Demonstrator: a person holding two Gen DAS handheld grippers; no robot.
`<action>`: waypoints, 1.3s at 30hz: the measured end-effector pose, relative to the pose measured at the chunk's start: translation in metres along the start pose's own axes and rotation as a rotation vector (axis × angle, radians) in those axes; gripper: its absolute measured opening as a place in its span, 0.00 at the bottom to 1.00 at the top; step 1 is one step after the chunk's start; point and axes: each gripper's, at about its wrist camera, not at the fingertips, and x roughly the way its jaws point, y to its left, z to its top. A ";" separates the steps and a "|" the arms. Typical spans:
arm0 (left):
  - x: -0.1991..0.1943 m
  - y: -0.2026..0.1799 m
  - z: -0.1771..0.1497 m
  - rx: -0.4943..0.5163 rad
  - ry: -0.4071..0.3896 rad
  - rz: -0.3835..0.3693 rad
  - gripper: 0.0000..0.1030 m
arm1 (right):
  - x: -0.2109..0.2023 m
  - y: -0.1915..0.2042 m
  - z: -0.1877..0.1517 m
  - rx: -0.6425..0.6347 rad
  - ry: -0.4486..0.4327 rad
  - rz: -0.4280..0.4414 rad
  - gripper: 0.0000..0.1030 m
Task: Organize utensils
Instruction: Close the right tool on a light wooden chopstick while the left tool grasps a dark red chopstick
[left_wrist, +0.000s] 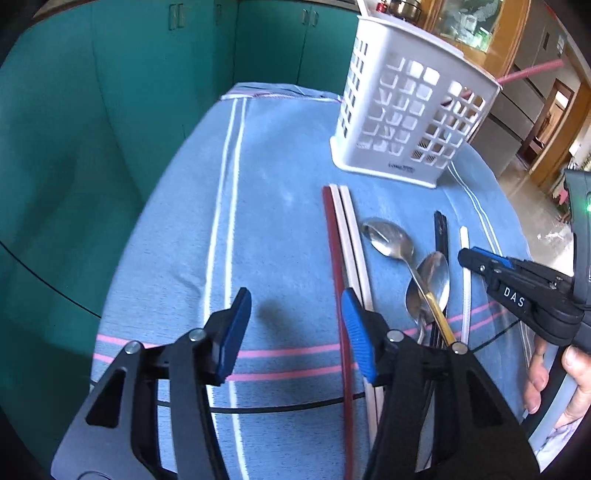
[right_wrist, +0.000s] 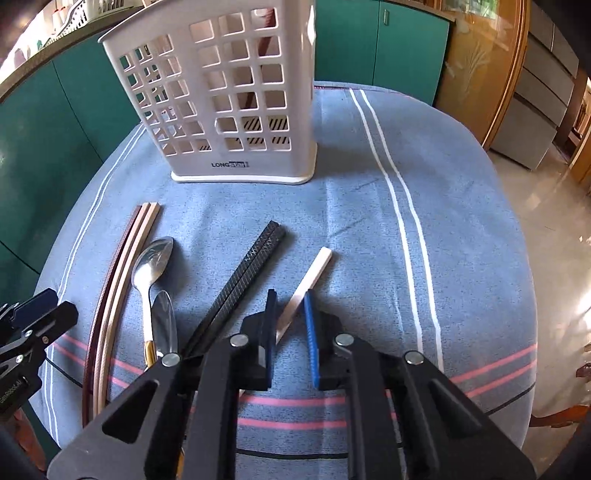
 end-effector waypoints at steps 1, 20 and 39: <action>0.002 -0.001 0.000 0.006 0.006 -0.008 0.49 | -0.002 0.000 -0.003 0.000 -0.001 0.000 0.14; 0.018 0.006 0.017 0.077 0.088 0.079 0.33 | -0.001 -0.039 0.002 0.062 0.041 0.002 0.16; 0.037 0.009 0.049 0.121 0.201 0.051 0.06 | 0.009 -0.025 0.014 -0.069 0.064 -0.002 0.10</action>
